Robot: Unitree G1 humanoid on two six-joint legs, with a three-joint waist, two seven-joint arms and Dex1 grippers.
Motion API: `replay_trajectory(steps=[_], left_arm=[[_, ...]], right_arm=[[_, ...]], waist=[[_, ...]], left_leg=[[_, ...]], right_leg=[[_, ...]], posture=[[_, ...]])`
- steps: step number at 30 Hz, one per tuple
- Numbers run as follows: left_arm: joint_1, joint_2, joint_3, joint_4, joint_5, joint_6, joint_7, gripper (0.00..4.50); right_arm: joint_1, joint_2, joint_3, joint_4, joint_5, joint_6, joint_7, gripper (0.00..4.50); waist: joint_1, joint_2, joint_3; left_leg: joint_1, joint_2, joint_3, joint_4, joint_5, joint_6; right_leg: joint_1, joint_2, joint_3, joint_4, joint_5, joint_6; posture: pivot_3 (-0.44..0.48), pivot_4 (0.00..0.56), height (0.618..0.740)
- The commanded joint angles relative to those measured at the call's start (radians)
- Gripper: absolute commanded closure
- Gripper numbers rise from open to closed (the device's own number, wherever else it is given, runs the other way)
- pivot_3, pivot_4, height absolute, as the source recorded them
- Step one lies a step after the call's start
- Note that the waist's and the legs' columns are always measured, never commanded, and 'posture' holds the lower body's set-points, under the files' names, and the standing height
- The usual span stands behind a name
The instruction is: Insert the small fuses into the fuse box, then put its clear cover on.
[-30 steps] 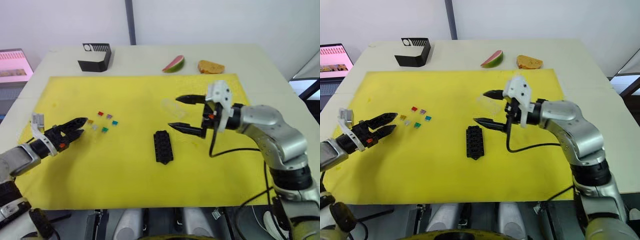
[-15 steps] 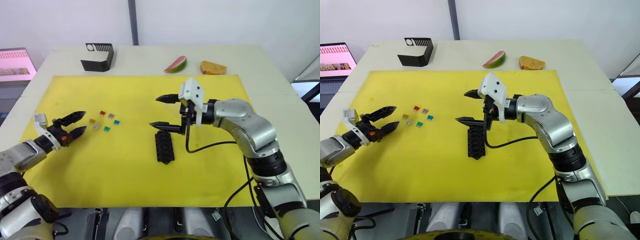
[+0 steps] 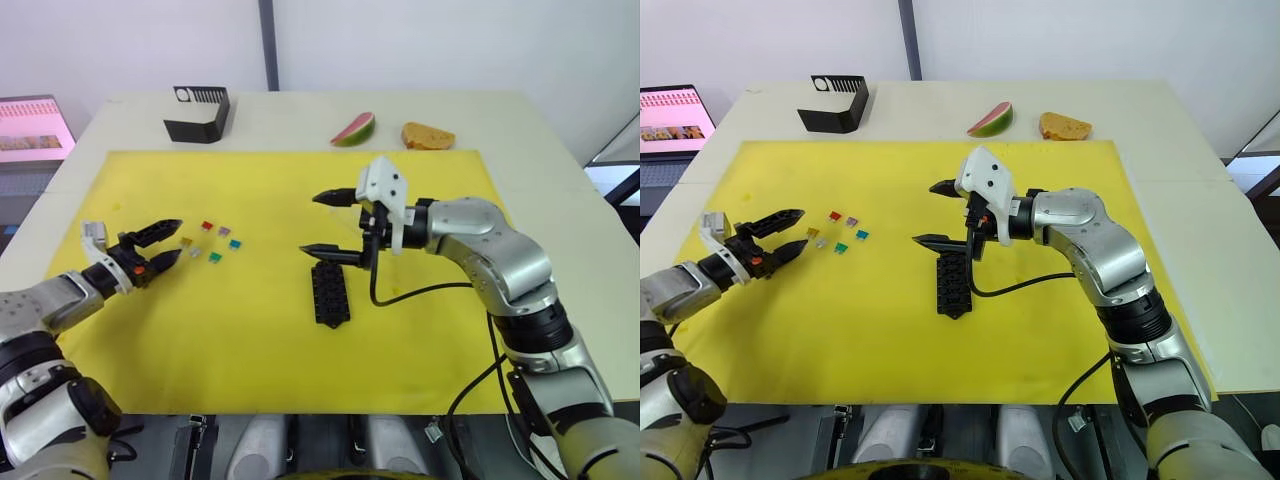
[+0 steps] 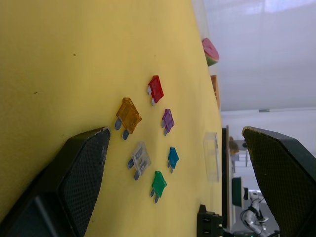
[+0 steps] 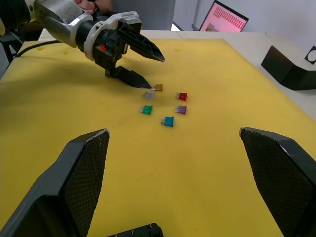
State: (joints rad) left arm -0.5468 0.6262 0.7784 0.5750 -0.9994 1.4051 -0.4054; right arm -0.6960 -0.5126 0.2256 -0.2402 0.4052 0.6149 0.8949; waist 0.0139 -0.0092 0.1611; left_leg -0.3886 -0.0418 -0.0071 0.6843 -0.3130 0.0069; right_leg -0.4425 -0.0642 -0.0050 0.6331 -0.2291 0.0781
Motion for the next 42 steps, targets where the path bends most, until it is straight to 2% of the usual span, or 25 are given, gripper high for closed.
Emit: replay_trajectory(steps=[1, 17, 20, 22, 32, 36, 38, 39, 42], left_arm=[[-0.012, -0.026, -0.025, 0.033, 0.029, -0.015, 0.019, 0.00], [-0.031, -0.094, -0.020, 0.040, 0.042, -0.063, 0.048, 0.00], [-0.033, -0.101, -0.019, 0.036, 0.041, -0.071, 0.052, 0.90], [-0.035, -0.100, -0.025, 0.038, 0.046, -0.070, 0.057, 1.90], [-0.037, -0.093, -0.023, 0.060, 0.072, -0.106, 0.059, 1.90], [-0.025, -0.099, -0.018, 0.044, 0.086, -0.167, 0.067, 3.25], [-0.023, -0.091, -0.010, 0.045, 0.085, -0.179, 0.070, 4.33], [-0.022, -0.086, -0.006, 0.044, 0.084, -0.184, 0.069, 4.48], [-0.019, -0.069, -0.001, 0.041, 0.081, -0.186, 0.064, 4.48]], right_arm=[[-0.021, -0.001, -0.024, -0.011, -0.005, -0.018, 0.001, 0.04], [-0.029, -0.020, -0.038, -0.001, -0.019, -0.024, 0.008, 0.04], [-0.032, -0.023, -0.040, 0.001, -0.019, -0.025, 0.010, 0.00], [-0.033, -0.025, -0.041, 0.003, -0.019, -0.026, 0.011, 0.00], [-0.042, -0.026, -0.041, 0.016, -0.029, -0.033, 0.019, 0.00], [-0.050, -0.026, -0.041, 0.023, -0.032, -0.036, 0.023, 0.00], [-0.051, -0.027, -0.041, 0.023, -0.032, -0.036, 0.024, 0.00], [-0.050, -0.028, -0.042, 0.023, -0.032, -0.036, 0.025, 0.00], [-0.047, -0.031, -0.044, 0.021, -0.032, -0.035, 0.030, 0.00]], waist=[[0.000, 0.000, 0.000], [0.006, 0.001, -0.001], [0.008, 0.001, -0.001], [0.007, 0.001, -0.001], [0.001, 0.001, -0.001], [0.000, 0.001, -0.001], [-0.002, 0.001, -0.001], [-0.003, 0.002, -0.001], [-0.006, 0.002, -0.001]], left_leg=[[0.000, 0.000, 0.000, 0.000, 0.000, 0.000], [0.000, -0.001, -0.001, 0.000, 0.000, 0.000], [0.000, -0.002, -0.001, 0.000, 0.000, 0.000], [0.000, -0.002, -0.001, 0.000, 0.000, 0.000], [0.000, -0.002, -0.001, 0.000, 0.000, 0.000], [0.000, -0.002, -0.001, 0.000, 0.000, 0.000], [0.000, -0.002, -0.001, 0.000, 0.000, 0.000], [0.000, -0.001, -0.001, 0.000, 0.000, -0.001], [0.001, -0.001, -0.001, -0.001, 0.001, -0.002]], right_leg=[[0.000, 0.000, 0.000, 0.000, 0.000, 0.000], [0.001, -0.001, 0.000, 0.001, 0.000, 0.000], [0.001, -0.001, 0.000, 0.001, 0.000, 0.000], [0.001, -0.001, 0.000, 0.001, 0.000, 0.000], [0.001, -0.001, 0.000, 0.001, 0.000, 0.000], [0.000, -0.001, 0.000, 0.001, 0.000, 0.000], [0.000, -0.001, 0.000, 0.001, 0.000, 0.000], [0.000, -0.001, 0.000, 0.001, 0.000, 0.000], [0.000, -0.001, 0.000, 0.001, 0.000, 0.000]], posture=[[0.000, 0.150, 0.740], [0.000, 0.150, 0.740], [0.000, 0.150, 0.740], [0.000, 0.150, 0.740], [0.000, 0.150, 0.740], [0.000, 0.150, 0.740], [0.000, 0.150, 0.740], [0.000, 0.150, 0.740], [0.000, 0.150, 0.740]])
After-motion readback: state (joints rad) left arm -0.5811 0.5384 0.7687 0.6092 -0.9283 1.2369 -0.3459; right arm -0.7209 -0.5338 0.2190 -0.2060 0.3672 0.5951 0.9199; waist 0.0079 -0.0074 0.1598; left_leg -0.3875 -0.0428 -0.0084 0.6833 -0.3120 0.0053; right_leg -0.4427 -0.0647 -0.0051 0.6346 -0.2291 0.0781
